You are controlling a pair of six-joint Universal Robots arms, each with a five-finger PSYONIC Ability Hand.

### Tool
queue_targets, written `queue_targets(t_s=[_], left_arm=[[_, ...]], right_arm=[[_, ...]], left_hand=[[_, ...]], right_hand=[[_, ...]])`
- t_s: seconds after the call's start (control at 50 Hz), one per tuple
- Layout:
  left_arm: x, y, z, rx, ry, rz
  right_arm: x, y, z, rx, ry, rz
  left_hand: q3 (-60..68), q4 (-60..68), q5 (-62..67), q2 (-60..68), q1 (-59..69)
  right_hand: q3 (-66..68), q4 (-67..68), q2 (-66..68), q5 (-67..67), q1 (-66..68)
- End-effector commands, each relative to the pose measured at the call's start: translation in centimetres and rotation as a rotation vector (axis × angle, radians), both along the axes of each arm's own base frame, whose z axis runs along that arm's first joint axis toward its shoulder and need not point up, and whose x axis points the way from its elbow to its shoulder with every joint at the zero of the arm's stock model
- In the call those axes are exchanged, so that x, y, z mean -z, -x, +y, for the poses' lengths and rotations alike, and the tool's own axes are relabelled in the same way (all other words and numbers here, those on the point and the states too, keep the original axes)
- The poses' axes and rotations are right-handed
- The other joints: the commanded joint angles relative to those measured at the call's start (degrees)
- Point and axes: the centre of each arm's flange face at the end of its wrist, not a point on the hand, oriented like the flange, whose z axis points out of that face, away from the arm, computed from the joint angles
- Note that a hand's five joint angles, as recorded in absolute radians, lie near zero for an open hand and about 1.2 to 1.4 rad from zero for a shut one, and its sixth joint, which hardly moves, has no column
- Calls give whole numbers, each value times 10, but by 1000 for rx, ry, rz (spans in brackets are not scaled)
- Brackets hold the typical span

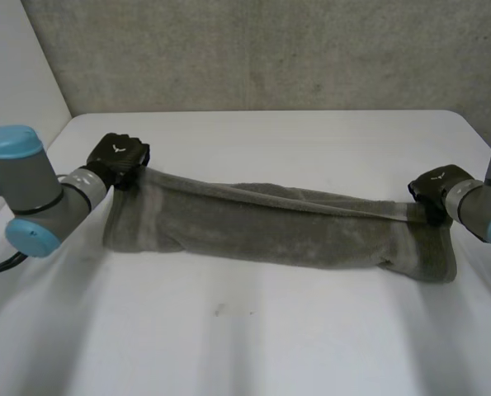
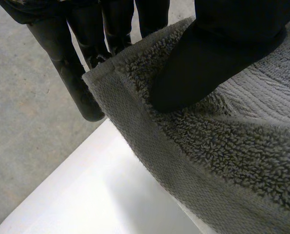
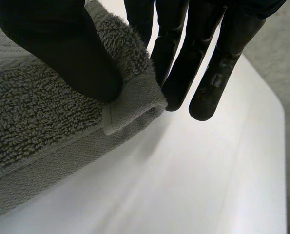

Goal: Fold the towel.

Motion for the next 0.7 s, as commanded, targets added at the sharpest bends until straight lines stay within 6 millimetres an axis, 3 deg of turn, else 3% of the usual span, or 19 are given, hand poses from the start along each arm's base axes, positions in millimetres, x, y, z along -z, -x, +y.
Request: queue_targets(t_s=[0.02,0.08,0.12,0.14,0.16,0.18,0.2,0.22,0.24,0.42,0.46,0.52,0.6,0.7], left_arm=[[10,5,-8,17,11,2],[11,9,-11,23,33,5],[10,9,-12,22,52,8],[10,11,-12,20,62,9],[9,14,-10,26,74,11],[9,14,-10,27,74,11],[7,17,-9,28,86,11],[7,17,-9,28,86,11],[4,18,-8,21,96,10],[-37,13,0,-22,191,23],[-40,13,4,-23,188,24],[-47,11,13,-23,180,27],[-46,9,30,-20,140,23],[-39,6,46,-21,84,26]], right_arm=[[0,-3,-8,16,66,-14],[0,-3,-9,16,68,-14],[1,-3,-12,18,74,-13],[1,-3,-12,18,74,-13],[-2,-5,-13,17,85,-15],[-5,-7,-13,21,99,-16],[-6,-7,-13,21,99,-16],[-11,-8,-14,25,113,-20],[-16,-8,-14,32,127,-22],[-62,-2,-2,87,199,-142],[-81,1,9,104,241,-208],[-89,0,25,79,246,-243],[-80,-2,46,37,185,-250],[-41,4,79,18,46,-259]], left_hand=[[103,103,106,102,118],[103,103,106,102,118],[103,103,106,102,118],[-43,-44,-40,-44,-28],[-300,-300,-296,-300,-285],[-302,-303,-299,-303,-287],[-455,-456,-452,-456,-441],[-457,-457,-453,-458,-442],[-597,-597,-594,-598,-582],[-597,-597,-594,-598,-582],[-597,-597,-594,-598,-582],[-597,-597,-594,-598,-582],[-597,-597,-594,-598,-582],[-597,-597,-594,-598,-582]], right_hand=[[118,116,126,138,253],[48,46,56,68,183],[-364,-366,-355,-343,-229],[-366,-368,-357,-346,-231],[-561,-563,-552,-540,-426],[-582,-584,-574,-562,-447],[-582,-584,-574,-562,-447],[-582,-584,-574,-562,-447],[-582,-584,-574,-562,-447],[-582,-584,-574,-562,-447],[-582,-584,-574,-562,-447],[-582,-584,-574,-562,-447],[-582,-584,-574,-562,-447],[-582,-584,-574,-562,-447]])
